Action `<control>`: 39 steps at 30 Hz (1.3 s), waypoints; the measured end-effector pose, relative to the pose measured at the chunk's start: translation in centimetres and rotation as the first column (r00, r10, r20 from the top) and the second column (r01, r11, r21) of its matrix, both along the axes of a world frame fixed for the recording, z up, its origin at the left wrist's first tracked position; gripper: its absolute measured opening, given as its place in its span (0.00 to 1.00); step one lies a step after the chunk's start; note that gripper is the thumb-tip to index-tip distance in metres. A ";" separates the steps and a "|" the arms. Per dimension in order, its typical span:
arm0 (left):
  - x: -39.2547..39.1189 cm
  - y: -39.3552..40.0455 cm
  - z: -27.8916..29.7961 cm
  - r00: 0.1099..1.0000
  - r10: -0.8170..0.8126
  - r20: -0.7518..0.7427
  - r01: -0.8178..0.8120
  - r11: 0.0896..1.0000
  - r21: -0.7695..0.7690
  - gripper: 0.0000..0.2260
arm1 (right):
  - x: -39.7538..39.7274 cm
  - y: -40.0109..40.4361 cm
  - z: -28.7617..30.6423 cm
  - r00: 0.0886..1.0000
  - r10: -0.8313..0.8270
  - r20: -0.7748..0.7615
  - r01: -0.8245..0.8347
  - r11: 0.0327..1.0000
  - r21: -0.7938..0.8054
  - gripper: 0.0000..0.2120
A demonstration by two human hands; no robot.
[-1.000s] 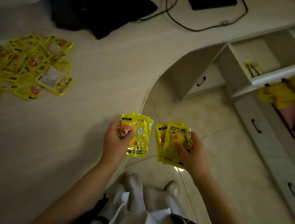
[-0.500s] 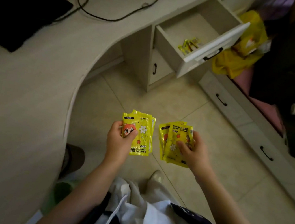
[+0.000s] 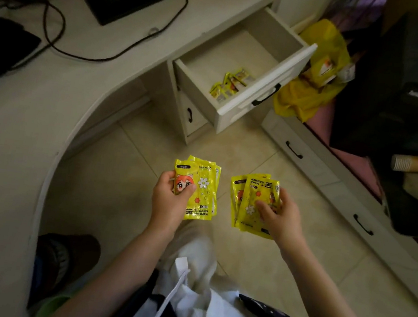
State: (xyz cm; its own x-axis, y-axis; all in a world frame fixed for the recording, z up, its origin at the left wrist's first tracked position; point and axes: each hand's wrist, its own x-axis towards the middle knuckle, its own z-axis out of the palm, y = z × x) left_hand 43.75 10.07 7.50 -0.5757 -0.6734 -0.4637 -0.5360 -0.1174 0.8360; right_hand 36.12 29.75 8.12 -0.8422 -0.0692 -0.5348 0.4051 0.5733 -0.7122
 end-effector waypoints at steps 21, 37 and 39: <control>-25.9 -7.2 -1.5 0.999 -0.033 0.011 0.033 0.998 0.061 0.14 | -26.6 -7.8 0.6 0.999 0.023 -0.034 -0.022 0.999 0.026 0.16; -41.7 -2.0 -3.1 0.916 0.371 0.152 -0.382 0.923 0.046 0.20 | -49.2 -7.0 0.4 0.889 0.456 -0.035 -0.454 0.889 0.054 0.15; -43.2 -1.8 -3.6 0.906 0.382 0.183 -0.394 0.918 0.036 0.23 | -51.5 -7.3 0.1 0.872 0.488 -0.032 -0.486 0.873 0.047 0.14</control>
